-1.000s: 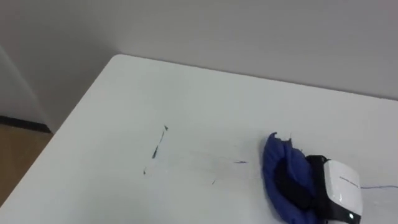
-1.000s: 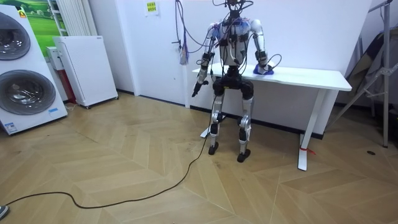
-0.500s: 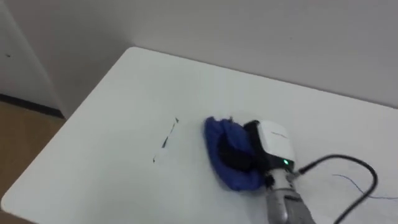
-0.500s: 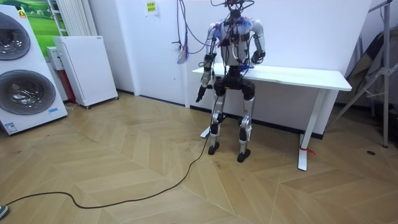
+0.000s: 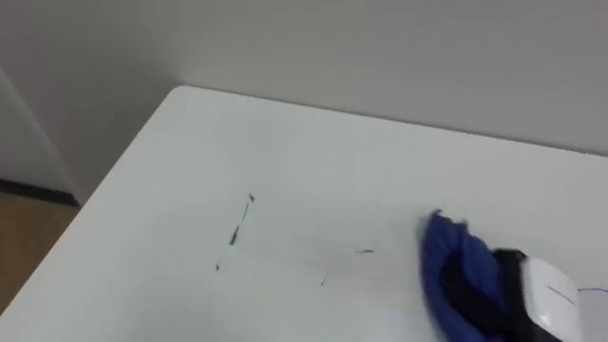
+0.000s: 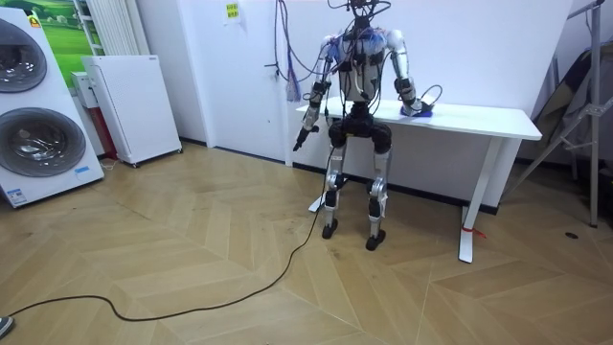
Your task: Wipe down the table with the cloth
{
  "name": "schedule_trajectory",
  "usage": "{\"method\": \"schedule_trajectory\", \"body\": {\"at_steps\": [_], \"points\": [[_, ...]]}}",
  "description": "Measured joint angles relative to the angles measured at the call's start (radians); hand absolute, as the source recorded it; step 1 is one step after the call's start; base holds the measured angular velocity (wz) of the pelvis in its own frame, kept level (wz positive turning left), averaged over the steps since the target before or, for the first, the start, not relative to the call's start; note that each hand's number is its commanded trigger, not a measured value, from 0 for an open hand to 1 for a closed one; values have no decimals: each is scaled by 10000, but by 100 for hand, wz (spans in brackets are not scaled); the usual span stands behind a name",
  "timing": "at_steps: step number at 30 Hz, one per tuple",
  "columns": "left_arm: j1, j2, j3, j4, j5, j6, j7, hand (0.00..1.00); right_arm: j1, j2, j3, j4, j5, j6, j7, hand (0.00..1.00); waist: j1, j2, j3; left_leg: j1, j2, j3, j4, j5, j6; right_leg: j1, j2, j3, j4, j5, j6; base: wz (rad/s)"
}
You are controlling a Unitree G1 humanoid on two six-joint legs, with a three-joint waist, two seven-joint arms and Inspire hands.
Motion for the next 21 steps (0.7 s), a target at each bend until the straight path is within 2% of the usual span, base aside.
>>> {"method": "schedule_trajectory", "body": {"at_steps": [2,5,7,8,9,10,11,12,13,14,16,17,18,19,21], "points": [[-48,67,-39,-43,6,-9,-60,0,-98,1,-33,352,379,2,15,100,55,-32,-37,130,0,14,25,-3,3,101,0,64,7,-3,4,-3],[-155,69,-695,-47,-5,6,-41,0,-487,31,217,325,622,357,240,100,105,-68,-22,117,-13,37,137,-22,22,73,7,229,149,1,-2,-4],[-276,2,-1287,23,-7,9,42,0,-714,220,494,-68,662,1049,396,100,384,-55,-14,166,11,91,134,-28,23,-40,75,477,182,19,-26,-30],[-379,-42,-1346,113,-6,7,63,0,-847,259,581,-173,643,1300,501,100,510,-50,-9,161,29,95,127,-35,15,-121,106,568,210,45,-62,-53],[-654,-136,-1470,351,-16,13,164,0,-1114,437,920,-529,627,1778,864,100,822,-29,6,120,66,118,121,-60,-25,-277,179,685,235,124,-116,-61],[-838,-191,-1707,651,-34,20,252,0,-1469,460,1535,-1091,544,2226,1342,100,1091,5,81,92,72,50,110,-62,-23,-365,239,737,308,165,-128,-56],[-958,-200,-1828,733,-39,41,254,0,-1715,473,1942,-1287,343,2382,1603,100,1202,13,109,56,73,-4,108,-62,-24,-441,269,756,323,181,-142,-36],[-1169,-209,-2060,856,-132,52,262,0,-2370,583,2841,-1511,-73,2509,2032,100,1356,6,134,-75,76,-141,108,-61,-24,-586,321,769,332,210,-182,-6],[-1306,-219,-2259,896,-137,75,267,0,-3161,717,3601,-1564,-530,2521,2391,100,1501,6,228,-193,73,-313,116,-48,-38,-679,371,766,336,232,-230,9],[-1369,-233,-2312,899,-129,82,267,0,-3559,882,3909,-1563,-718,2498,2577,100,1544,2,274,-270,72,-387,123,-33,-52,-723,390,762,333,231,-239,27],[-1307,-329,-2396,710,-82,171,182,0,-4652,1194,4482,-1668,-1219,2221,3276,100,1956,29,312,-541,37,-669,125,11,-17,-834,382,547,287,226,-290,39],[-1286,-322,-2384,610,-61,195,128,0,-4804,1208,4487,-1701,-1328,2136,3365,100,2013,34,312,-560,20,-753,130,25,-9,-826,372,492,273,221,-295,50],[-977,-308,-2314,396,-14,284,28,0,-4934,1207,4473,-1647,-1470,2040,3460,100,2009,42,307,-534,-18,-889,119,33,1,-784,349,375,209,197,-270,43],[-630,-329,-2202,209,-11,404,-63,0,-4958,1194,4379,-1513,-1737,2051,3474,100,1993,52,301,-459,-22,-878,53,36,8,-634,333,216,140,192,-260,37],[-277,-367,-2157,50,-46,486,-111,0,-4685,1035,4188,-1119,-1868,2042,3470,100,1880,106,330,-383,-20,-804,59,40,15,-541,319,181,169,195,-257,22]]}}
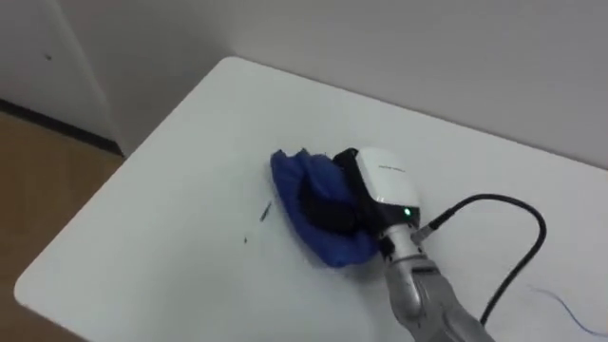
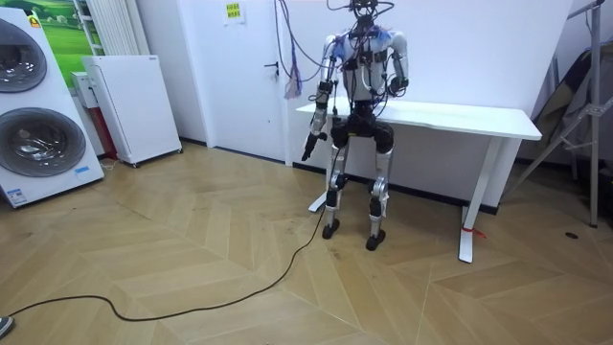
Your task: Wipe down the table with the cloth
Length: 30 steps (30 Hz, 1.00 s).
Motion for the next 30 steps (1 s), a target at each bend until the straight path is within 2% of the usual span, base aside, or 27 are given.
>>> {"method": "schedule_trajectory", "body": {"at_steps": [1,2,4,5,6,7,8,9,10,14,17,20,22,23,24,25,27,29,30], "points": [[61,13,57,-217,-2,1,-93,0,308,-152,-340,159,226,-266,-217,100,-146,-27,77,-73,-11,-8,-20,8,13,4,-18,-32,-44,1,0,18],[66,14,142,-231,7,-3,-128,0,456,-180,-482,162,239,-435,-400,100,-281,-24,92,-92,-27,-2,-35,23,35,-12,-32,-34,-81,1,1,12],[248,40,663,-193,24,-159,-142,0,1487,-318,-1206,224,274,-1022,-1055,100,-783,17,3,40,-87,150,-22,24,37,159,-105,-12,-214,-74,109,-2],[248,62,827,-184,27,-230,-146,0,1833,-430,-1448,221,323,-1194,-1287,100,-900,21,-19,85,-97,249,-23,23,38,211,-133,2,-222,-100,120,5],[305,127,1188,-152,26,-400,-140,0,2546,-675,-2010,209,481,-1488,-1668,100,-1223,-34,-58,154,-127,332,-48,14,49,349,-184,-41,-218,-187,149,9],[416,225,1464,-142,27,-471,-117,0,3238,-845,-2586,261,727,-1613,-2001,100,-1405,17,-248,203,-131,513,-90,6,61,405,-212,13,-208,-248,152,8],[474,288,1526,-134,27,-474,-105,0,3504,-919,-2823,385,856,-1671,-2196,100,-1481,-81,-257,275,-132,583,-111,-3,73,468,-219,32,-205,-278,164,-4],[531,407,1592,-103,21,-474,-124,0,3840,-1008,-3270,699,1128,-1767,-2507,100,-1609,-95,-310,415,-133,597,-127,-29,93,603,-223,56,-185,-304,180,-9],[521,454,1660,-110,27,-481,-161,0,3996,-1032,-3648,1035,1399,-1822,-2715,100,-1692,-121,-320,539,-135,627,-98,-56,101,695,-233,104,-175,-337,196,-8],[382,451,1623,-122,51,-491,-303,0,3989,-1082,-4042,1695,1873,-1880,-2920,100,-1786,-156,-354,668,-151,695,-36,-62,121,796,-263,165,-118,-334,256,-6],[385,439,1354,-206,52,-445,-327,0,3765,-1029,-3836,1658,1995,-1638,-2831,100,-1721,-148,-360,674,-158,686,21,-64,131,784,-269,194,-17,-307,211,0],[299,361,810,-200,45,-408,-246,0,3614,-872,-3655,1374,2032,-1155,-2704,100,-1529,-126,-361,689,-125,758,19,-65,127,721,-205,366,-13,-286,182,-16],[70,148,619,-81,42,-404,-104,0,3307,-580,-3320,939,1976,-442,-2444,100,-1269,-126,-324,667,-75,754,7,-85,100,577,-112,486,-2,-194,85,-36],[-17,106,542,-33,40,-406,-70,0,3241,-541,-3220,794,1927,-271,-2332,100,-1163,-118,-316,663,-64,754,-4,-87,96,546,-92,502,4,-157,54,-40],[-186,73,301,217,13,-419,-6,0,3082,-518,-2839,262,1782,196,-1986,100,-885,-91,-298,658,-61,722,-59,-86,98,488,-38,610,46,-130,25,-35],[-381,79,146,406,15,-364,75,0,2725,-505,-2178,-139,1583,493,-1564,100,-664,-103,-219,644,-43,658,-82,-87,96,416,19,623,40,-109,-5,-29],[-539,91,-4,417,-2,-282,98,0,1909,-373,-1264,-260,1078,502,-1046,100,-517,-131,-99,489,-36,436,-72,-83,85,248,95,618,-8,-80,-54,6],[-599,25,-104,331,25,-231,69,0,1257,-144,-666,-275,759,436,-603,100,-361,-90,-63,292,-50,310,-81,-69,85,97,111,600,-12,-82,-64,20],[-516,-35,-96,227,26,-147,43,0,917,-87,-539,-283,488,344,-317,100,-164,-13,-29,277,-55,290,-116,-64,85,58,110,578,-17,-82,-64,11]]}}
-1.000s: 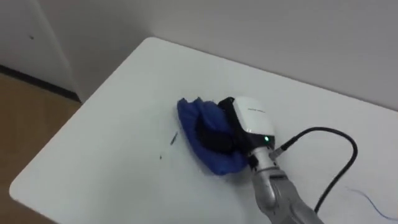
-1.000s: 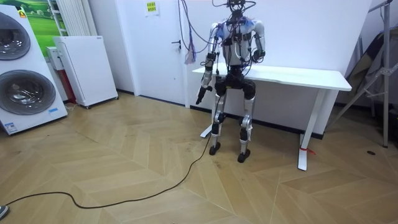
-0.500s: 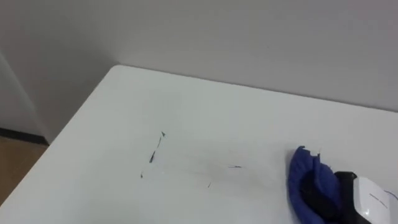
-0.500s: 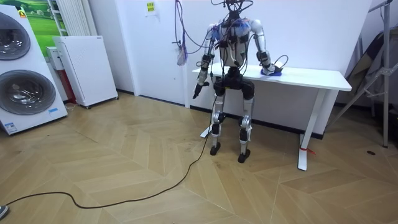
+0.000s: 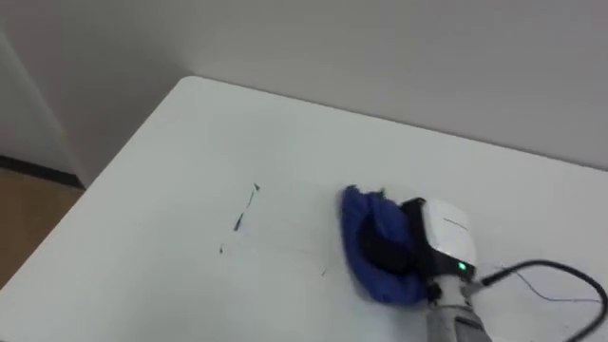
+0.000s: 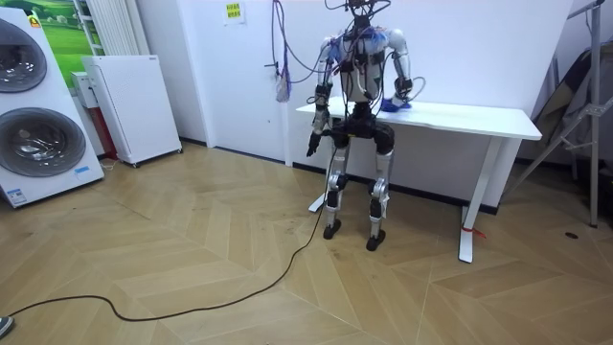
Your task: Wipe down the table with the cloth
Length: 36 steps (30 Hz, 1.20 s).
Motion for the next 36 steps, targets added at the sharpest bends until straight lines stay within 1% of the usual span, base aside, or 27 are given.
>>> {"method": "schedule_trajectory", "body": {"at_steps": [2,4,5,7,8,9,10,12,13,15,18,20,21,23,24,25,26,27,28,29,30,31,32,33,34,35,36], "points": [[312,-36,37,-70,2,90,-18,0,-299,31,3,1,-390,-55,231,100,64,62,-3,12,-9,-101,-55,6,8,40,-15,-213,-11,-16,25,17],[662,-40,71,-460,-28,232,-228,0,-498,-112,-304,238,-95,-294,211,100,-117,47,94,-172,-38,-148,-22,38,38,-32,-72,-442,-11,-18,29,25],[777,-40,78,-607,-35,232,-241,0,-409,-174,-359,238,-44,-393,167,100,-185,46,90,-217,-51,-149,-15,53,47,-53,-93,-520,-26,-18,29,16],[1172,-11,382,-988,13,161,-275,0,107,-265,-799,407,-36,-788,-82,100,-597,12,52,-163,-68,-83,21,53,50,64,-145,-646,-40,-51,81,22],[1200,-12,510,-984,16,111,-279,0,327,-268,-1008,464,-26,-939,-190,100,-687,-17,36,-118,-76,-47,13,53,50,114,-160,-629,-44,-75,118,22],[1272,19,786,-960,25,29,-284,0,787,-301,-1429,619,104,-1226,-463,100,-923,-44,-19,-58,-125,-37,15,45,54,248,-206,-612,-104,-155,140,11],[1284,53,1101,-845,26,-27,-288,0,1337,-440,-1856,682,203,-1371,-755,100,-1078,-129,-148,44,-164,-24,-3,42,60,377,-232,-573,-166,-197,131,7],[1253,150,1556,-779,19,-66,-291,0,2007,-723,-2524,1039,441,-1646,-1291,100,-1251,-185,-178,231,-177,53,-17,10,100,593,-254,-529,-167,-215,159,-5],[1215,258,1667,-738,2,-73,-300,0,2335,-864,-2917,1298,780,-1725,-1593,100,-1306,-203,-224,272,-177,119,29,-40,124,641,-261,-479,-147,-219,167,-13],[1205,397,1677,-680,-8,-108,-386,0,2551,-943,-3354,1692,1134,-1790,-1883,100,-1455,-221,-237,380,-202,157,57,-55,147,735,-289,-438,-134,-204,189,-11],[1114,413,1565,-713,17,-130,-422,0,2463,-929,-3643,2188,1334,-1858,-2085,100,-1679,-207,-277,380,-229,214,225,-121,198,720,-345,-411,-73,-204,211,-6],[984,369,1501,-730,231,-127,-423,0,2331,-928,-3622,2351,1503,-1853,-2103,100,-1656,-166,-296,355,-232,287,447,-219,242,657,-409,-506,202,-246,246,-11],[850,348,1423,-722,283,-126,-405,0,2135,-882,-3535,2383,1633,-1762,-2098,100,-1515,-83,-291,306,-186,414,643,-332,254,532,-430,-551,428,-273,257,-35],[649,340,1148,-696,255,-122,-339,0,1813,-703,-3403,2309,1684,-1376,-2145,100,-1324,57,-278,140,-67,695,1010,-536,280,240,-440,-637,804,-273,254,-56],[396,327,1017,-559,187,-124,-311,0,1478,-492,-3178,2279,1687,-1006,-2179,100,-1061,150,-268,9,38,910,1230,-668,281,-73,-475,-847,1136,-243,207,-102],[62,317,863,-298,184,-131,-188,0,1034,-305,-2965,2315,1671,-568,-2121,100,-690,218,-228,-78,215,1133,1401,-779,283,-420,-525,-1180,1470,-161,91,-113],[-140,308,803,-110,158,-137,-147,0,791,-210,-2797,2302,1654,-344,-2065,100,-522,252,-225,-169,256,1146,1503,-862,280,-590,-554,-1393,1591,-113,28,-119],[-564,303,659,307,99,-149,-105,0,304,52,-2333,2165,1563,80,-1816,100,-179,296,-217,-381,367,1233,1744,-1013,293,-918,-652,-1894,1778,7,-103,-102],[-1021,343,542,696,106,-171,-100,0,-245,348,-1641,2053,1147,415,-1534,100,197,301,-216,-636,533,1329,1892,-1117,316,-1230,-731,-2289,1932,110,-149,-89],[-1200,348,500,810,94,-178,-99,0,-549,488,-1271,2017,934,487,-1339,100,338,310,-210,-755,626,1354,1957,-1126,300,-1411,-759,-2318,2164,126,-107,-45],[-1481,349,375,937,96,-237,-68,0,-1236,793,-550,1922,479,608,-792,100,667,328,-186,-1019,809,1342,2070,-1092,234,-1717,-987,-2317,2857,85,-13,-8],[-1770,348,313,982,85,-436,-58,0,-2034,931,144,1921,23,654,-292,100,1152,329,-93,-1188,909,1321,2103,-1001,63,-1940,-1427,-2259,3163,71,128,0],[-1863,359,296,976,57,-545,-58,0,-2439,1024,451,1934,-76,626,-88,100,1321,304,-49,-1235,932,1285,2097,-975,-20,-1987,-1667,-2200,3125,81,226,10],[-2058,419,246,926,29,-688,-48,0,-3257,1159,937,1993,-178,376,197,100,1682,257,24,-1461,971,1074,2051,-886,-201,-2080,-2099,-2135,2857,71,298,38],[-2022,548,111,934,-23,-704,-55,0,-3827,1186,1161,2049,-185,135,258,100,1889,245,67,-1660,1023,496,1861,-729,-407,-2082,-2377,-2075,2397,49,338,63],[-2066,622,29,909,-27,-704,-59,0,-3999,1185,1164,2063,-169,66,243,100,1909,240,64,-1741,1099,217,1727,-641,-513,-2070,-2439,-2041,2149,61,357,98],[-1967,741,-4,908,-44,-668,-70,0,-4190,1174,1139,2142,-1,53,186,100,1880,75,6,-1816,1254,-264,1475,-444,-793,-2080,-2449,-1957,1541,220,477,121]]}}
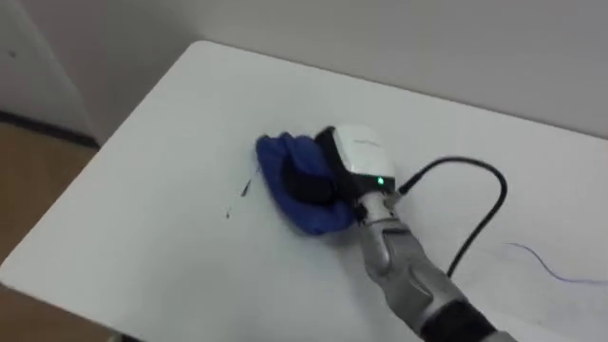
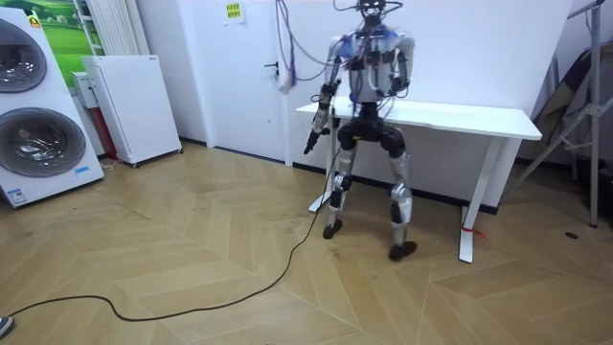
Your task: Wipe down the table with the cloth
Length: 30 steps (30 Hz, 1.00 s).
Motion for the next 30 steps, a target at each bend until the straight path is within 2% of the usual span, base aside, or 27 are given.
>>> {"method": "schedule_trajectory", "body": {"at_steps": [1,2,3,4,5,7,8,9,10,11,12,13,15,16,17,18,19,21,22,23,24,25,26,27,28,29,30], "points": [[85,208,20,-6,-45,86,-72,0,59,-88,-182,112,116,-93,-28,100,-223,-81,28,-168,172,-522,-73,69,-282,9,10,135,-521,414,11,123],[141,295,22,-7,-43,102,-114,0,168,-157,-317,151,116,-140,-37,100,-349,-146,39,-228,229,-766,-55,43,-454,-2,3,117,-637,754,5,127],[240,429,73,9,-14,148,-157,0,554,-351,-667,292,154,-331,-72,100,-592,-204,33,-231,388,-941,19,36,-797,42,82,85,-328,664,859,91],[380,315,182,-2,-40,176,-252,0,1151,-571,-961,4,531,-764,-281,100,-755,-140,28,-214,784,-603,39,277,-918,67,379,-8,110,120,823,62],[491,231,209,-1,-39,176,-327,0,1395,-686,-1013,-98,528,-912,-326,100,-891,-117,31,-196,954,-365,35,437,-911,47,516,-29,226,-30,729,10],[754,-118,297,-9,-51,70,-492,0,2128,-1291,-1390,-482,542,-1364,-500,100,-1673,-80,50,-121,1348,678,-210,1140,-870,-179,755,44,614,-374,419,-18],[777,-183,337,-9,-59,36,-513,0,2357,-1452,-1560,-572,538,-1443,-584,100,-1872,-59,38,-33,1409,918,-339,1270,-859,-186,802,46,633,-412,367,-14],[905,-245,475,-20,-101,-19,-517,0,2937,-1734,-1946,-749,577,-1509,-763,100,-2258,-24,12,177,1523,1317,-516,1456,-859,-111,899,49,674,-498,275,-4],[938,-236,682,-34,-203,-89,-517,0,3455,-1938,-2373,-740,679,-1589,-999,100,-2625,-46,6,410,1598,1525,-635,1549,-807,1,946,21,762,-666,230,4],[950,-231,784,-34,-268,-122,-517,0,3708,-2035,-2559,-736,747,-1603,-1106,100,-2766,-67,2,467,1629,1603,-645,1586,-801,69,960,-18,809,-755,223,20],[943,-190,834,-65,-408,-126,-497,0,4288,-2205,-2914,-757,907,-1601,-1335,100,-3048,-97,-60,514,1695,1757,-643,1597,-796,184,958,-162,903,-947,226,44],[932,-192,839,-174,-470,-147,-492,0,4780,-2195,-3273,-795,954,-1584,-1549,100,-3257,-130,-166,558,1729,1972,-652,1597,-795,336,996,-280,935,-1079,245,45],[895,-310,737,-195,-475,-193,-419,0,5119,-2043,-3556,-841,980,-1472,-1726,100,-3292,-220,-163,715,1729,2401,-652,1587,-783,426,1076,-160,958,-1183,274,18],[787,-474,688,-200,-485,-197,-290,0,5080,-1819,-3634,-834,995,-1282,-1753,100,-3272,-202,-160,722,1724,2504,-635,1487,-696,431,1181,-64,924,-1172,220,3],[796,-552,666,-213,-501,-198,-225,0,5013,-1721,-3639,-843,988,-1184,-1757,100,-3264,-177,-161,723,1700,2552,-610,1390,-709,426,1252,25,904,-1149,200,0],[802,-645,541,-212,-710,-212,-77,0,4856,-1545,-3616,-859,981,-940,-1705,100,-3147,-158,-156,763,1574,2549,-572,1212,-753,362,1365,281,898,-1085,133,-40],[795,-708,474,-106,-742,-296,7,0,4717,-1354,-3547,-986,961,-651,-1481,100,-2687,-62,-139,965,1429,2461,-587,1087,-787,334,1544,706,718,-882,46,-64],[824,-705,468,95,-682,-432,289,0,4145,-1124,-3119,-1238,772,-292,-704,100,-2217,172,-109,1041,1350,2400,-588,948,-764,308,1823,1176,338,-437,-149,-95],[814,-706,485,282,-685,-457,496,0,3575,-973,-2507,-1364,552,-289,-110,100,-2068,294,-38,1032,1181,2355,-667,939,-747,124,1895,1493,256,-243,-200,-82],[810,-729,483,334,-729,-455,561,0,3293,-919,-2143,-1392,468,-297,168,100,-1955,367,-18,1029,1087,2330,-695,925,-723,19,1904,1584,177,-130,-205,-68],[781,-806,484,298,-879,-449,644,0,2674,-741,-1496,-1439,389,-298,676,100,-1739,446,29,984,852,2357,-812,873,-633,-225,1916,1892,115,23,-161,-64],[790,-893,482,176,-1050,-429,700,0,2281,-558,-1020,-1549,201,-320,1042,100,-1510,541,64,845,639,2318,-997,818,-524,-497,1911,2136,13,136,-19,-61],[811,-907,485,121,-1083,-404,709,0,2126,-393,-836,-1538,62,-346,1154,100,-1388,586,57,753,552,2255,-1095,766,-438,-599,1919,2230,-3,228,-2,-34],[810,-893,480,113,-1140,-331,712,0,1983,-142,-588,-1423,-145,-570,1269,100,-1353,632,42,579,363,1931,-1141,774,-365,-677,1917,2257,-133,325,-3,12],[807,-887,485,54,-1144,-189,714,0,2071,-173,-404,-1248,-229,-815,1268,100,-1441,612,20,471,88,1466,-1201,831,-319,-662,1854,2256,-172,333,2,31],[809,-887,485,33,-1150,-148,714,0,2171,-201,-409,-1132,-335,-920,1129,100,-1483,596,11,489,-13,1310,-1209,842,-292,-641,1834,2262,-171,331,-1,48],[929,-883,506,29,-1122,-142,724,0,2503,-308,-451,-1116,-336,-1122,904,100,-1795,548,-12,486,-138,1200,-1175,895,-226,-522,1764,2270,-197,306,-11,46]]}}
